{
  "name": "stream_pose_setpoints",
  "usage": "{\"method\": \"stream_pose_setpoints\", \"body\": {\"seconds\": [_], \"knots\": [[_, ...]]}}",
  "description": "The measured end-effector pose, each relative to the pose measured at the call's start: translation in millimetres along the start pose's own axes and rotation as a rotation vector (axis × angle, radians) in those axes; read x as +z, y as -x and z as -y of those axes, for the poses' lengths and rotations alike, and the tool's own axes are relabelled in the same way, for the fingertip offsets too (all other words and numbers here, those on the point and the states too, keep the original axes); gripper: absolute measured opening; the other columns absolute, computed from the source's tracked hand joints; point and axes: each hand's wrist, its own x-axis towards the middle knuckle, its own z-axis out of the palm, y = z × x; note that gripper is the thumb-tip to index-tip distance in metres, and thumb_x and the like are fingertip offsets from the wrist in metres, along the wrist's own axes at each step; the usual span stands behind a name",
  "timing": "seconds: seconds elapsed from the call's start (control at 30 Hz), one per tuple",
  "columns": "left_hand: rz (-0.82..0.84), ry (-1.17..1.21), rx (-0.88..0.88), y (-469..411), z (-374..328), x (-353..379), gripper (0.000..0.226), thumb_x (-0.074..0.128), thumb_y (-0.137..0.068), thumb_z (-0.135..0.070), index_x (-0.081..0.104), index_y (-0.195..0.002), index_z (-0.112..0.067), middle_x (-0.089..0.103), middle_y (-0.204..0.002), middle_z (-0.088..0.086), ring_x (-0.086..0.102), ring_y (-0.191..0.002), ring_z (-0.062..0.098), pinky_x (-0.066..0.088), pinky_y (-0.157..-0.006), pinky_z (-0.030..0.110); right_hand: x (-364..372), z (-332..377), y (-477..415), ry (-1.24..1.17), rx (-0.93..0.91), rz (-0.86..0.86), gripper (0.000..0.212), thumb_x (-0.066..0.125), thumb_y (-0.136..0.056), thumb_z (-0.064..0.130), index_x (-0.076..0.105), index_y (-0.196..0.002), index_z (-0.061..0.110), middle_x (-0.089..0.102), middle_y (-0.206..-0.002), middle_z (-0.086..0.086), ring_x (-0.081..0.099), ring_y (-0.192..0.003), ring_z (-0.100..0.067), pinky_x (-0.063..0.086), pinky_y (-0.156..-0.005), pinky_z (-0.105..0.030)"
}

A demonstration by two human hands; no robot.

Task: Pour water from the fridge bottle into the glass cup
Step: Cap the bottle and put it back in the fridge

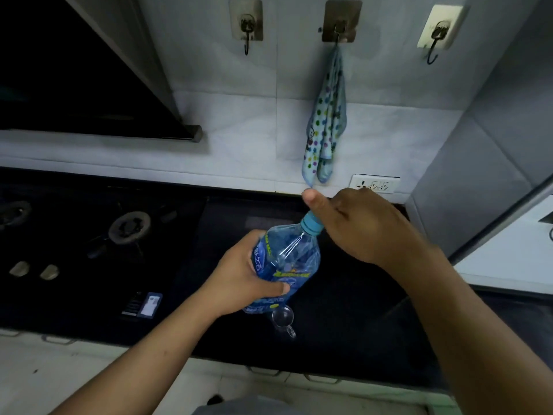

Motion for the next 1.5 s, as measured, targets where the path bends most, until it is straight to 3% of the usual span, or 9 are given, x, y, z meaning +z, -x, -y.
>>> {"method": "stream_pose_setpoints", "body": {"seconds": [0.13, 0.23, 0.37, 0.47, 0.73, 0.9, 1.1, 1.3, 1.5], "knots": [[-0.021, 0.010, -0.017, -4, 2, -4, 0.073, 0.095, -0.054, -0.016, 0.061, -0.117, -0.033, 0.076, -0.108, -0.003, 0.074, -0.100, 0.015, 0.058, -0.096, 0.047, -7, -14, 3, -0.080, -0.154, 0.109, 0.025, 0.056, -0.089, 0.055, 0.061, -0.095, 0.031, 0.055, -0.080, 0.008, 0.053, -0.068, -0.005, 0.040, -0.063, -0.021], [-0.022, -0.003, -0.012, -5, 0, -4, 0.075, 0.095, -0.052, -0.020, 0.061, -0.117, -0.035, 0.075, -0.109, -0.003, 0.074, -0.101, 0.016, 0.057, -0.096, 0.048, -5, -23, -2, -0.200, -0.250, 0.248, 0.037, 0.067, -0.091, 0.027, 0.059, -0.124, 0.039, 0.054, -0.103, 0.011, 0.056, -0.082, -0.002, 0.040, -0.072, -0.009], [-0.021, -0.040, 0.014, -4, -5, 0, 0.076, 0.095, -0.052, -0.024, 0.060, -0.117, -0.039, 0.075, -0.109, -0.007, 0.073, -0.101, 0.013, 0.058, -0.094, 0.043, 0, -24, -8, -0.259, -0.193, 0.150, 0.011, 0.072, -0.086, 0.037, 0.069, -0.091, 0.028, 0.057, -0.068, 0.012, 0.052, -0.061, -0.004, 0.038, -0.058, -0.016], [0.001, -0.084, 0.048, -2, -8, 3, 0.076, 0.095, -0.055, -0.017, 0.059, -0.118, -0.038, 0.074, -0.107, -0.010, 0.072, -0.096, 0.006, 0.058, -0.088, 0.029, 11, -21, -9, -0.078, -0.111, -0.011, 0.051, 0.063, -0.082, 0.064, 0.051, -0.062, 0.018, 0.048, -0.051, 0.005, 0.045, -0.049, -0.009, 0.031, -0.048, -0.024], [0.134, -0.006, 0.032, 3, -12, 0, 0.076, 0.093, -0.059, -0.008, 0.060, -0.123, -0.031, 0.074, -0.111, -0.002, 0.073, -0.103, 0.016, 0.059, -0.091, 0.038, 36, -31, -1, -0.001, -0.586, -0.320, 0.045, 0.041, -0.099, 0.047, 0.049, -0.071, 0.013, 0.049, -0.063, -0.002, 0.047, -0.055, -0.025, 0.033, -0.048, -0.031], [-0.026, -0.125, 0.043, 5, -22, 14, 0.070, 0.094, -0.057, -0.014, 0.060, -0.115, -0.037, 0.074, -0.100, -0.012, 0.069, -0.089, -0.006, 0.050, -0.075, 0.008, 44, -24, -6, 0.237, 0.060, -0.263, 0.049, 0.036, -0.097, 0.048, 0.045, -0.058, 0.018, 0.060, -0.062, -0.007, 0.063, -0.066, -0.034, 0.032, -0.057, -0.030], [0.256, -0.023, 0.082, -3, -22, -13, 0.079, 0.091, -0.061, 0.003, 0.059, -0.129, -0.023, 0.073, -0.116, 0.003, 0.072, -0.106, 0.019, 0.058, -0.090, 0.031, 35, -42, -1, -0.022, -0.806, -0.368, 0.045, 0.047, -0.094, 0.041, 0.049, -0.064, 0.007, 0.045, -0.064, -0.006, 0.040, -0.059, -0.023, 0.029, -0.058, -0.030], [-0.026, -0.155, 0.098, -1, -27, 13, 0.073, 0.094, -0.056, -0.011, 0.061, -0.118, -0.033, 0.074, -0.101, -0.011, 0.072, -0.090, 0.001, 0.056, -0.079, 0.019, 36, -29, -9, 0.223, 0.053, -0.163, 0.051, 0.036, -0.096, 0.049, 0.045, -0.057, 0.016, 0.047, -0.059, 0.000, 0.055, -0.062, -0.028, 0.036, -0.059, -0.031], [0.308, -0.027, 0.089, -6, -27, -18, 0.080, 0.091, -0.061, 0.007, 0.059, -0.130, -0.020, 0.073, -0.117, 0.004, 0.071, -0.108, 0.023, 0.058, -0.092, 0.033, 34, -42, -1, -0.005, -0.758, -0.316, 0.044, 0.050, -0.092, 0.045, 0.044, -0.063, 0.011, 0.038, -0.061, 0.000, 0.036, -0.053, -0.020, 0.027, -0.048, -0.031]]}}
